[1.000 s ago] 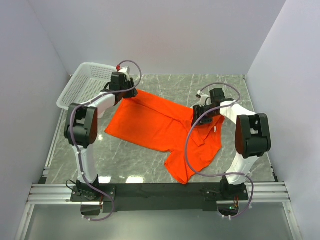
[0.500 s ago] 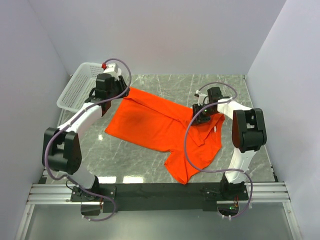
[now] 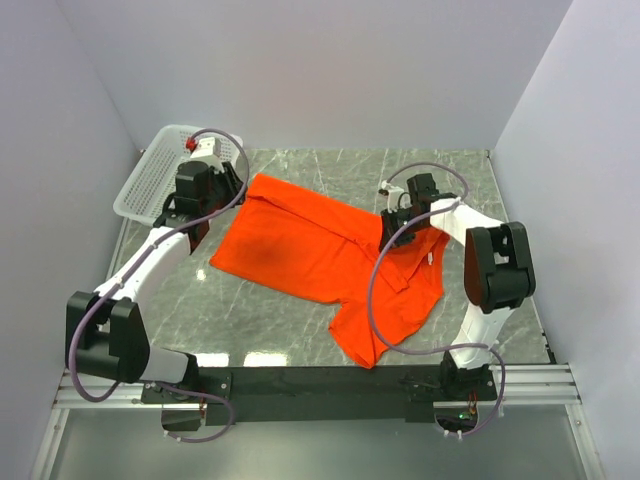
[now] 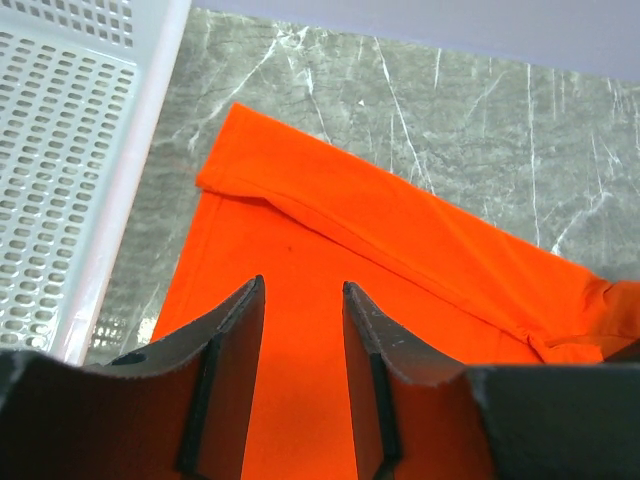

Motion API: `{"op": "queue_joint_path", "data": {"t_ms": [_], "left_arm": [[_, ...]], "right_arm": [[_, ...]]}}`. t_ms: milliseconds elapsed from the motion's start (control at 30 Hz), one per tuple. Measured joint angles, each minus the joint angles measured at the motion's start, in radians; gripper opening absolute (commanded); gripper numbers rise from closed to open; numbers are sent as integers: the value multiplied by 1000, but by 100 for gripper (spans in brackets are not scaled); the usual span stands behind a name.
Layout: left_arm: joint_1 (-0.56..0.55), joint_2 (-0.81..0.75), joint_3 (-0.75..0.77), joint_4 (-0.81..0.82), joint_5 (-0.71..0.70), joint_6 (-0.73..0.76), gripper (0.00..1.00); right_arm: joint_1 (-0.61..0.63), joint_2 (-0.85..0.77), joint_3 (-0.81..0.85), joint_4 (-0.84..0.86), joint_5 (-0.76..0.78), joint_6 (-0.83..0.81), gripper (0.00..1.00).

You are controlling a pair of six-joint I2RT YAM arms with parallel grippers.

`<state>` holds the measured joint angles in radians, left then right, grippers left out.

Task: Fold and stack the t-shirts
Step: Fold the tshirt

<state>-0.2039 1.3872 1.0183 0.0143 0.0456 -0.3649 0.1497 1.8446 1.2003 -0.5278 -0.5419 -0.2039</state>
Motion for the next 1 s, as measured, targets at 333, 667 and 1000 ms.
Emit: {"op": "queue_joint_path", "data": {"t_ms": [333, 667, 1000], "left_arm": [[2, -20, -60, -4, 0, -18, 43], [2, 0, -71, 12, 54, -52, 43], [2, 57, -68, 11, 100, -78, 43]], "right_arm": [[118, -52, -24, -76, -24, -137, 11], [187, -53, -29, -227, -52, -306, 31], [69, -121, 51, -260, -23, -342, 51]]}}
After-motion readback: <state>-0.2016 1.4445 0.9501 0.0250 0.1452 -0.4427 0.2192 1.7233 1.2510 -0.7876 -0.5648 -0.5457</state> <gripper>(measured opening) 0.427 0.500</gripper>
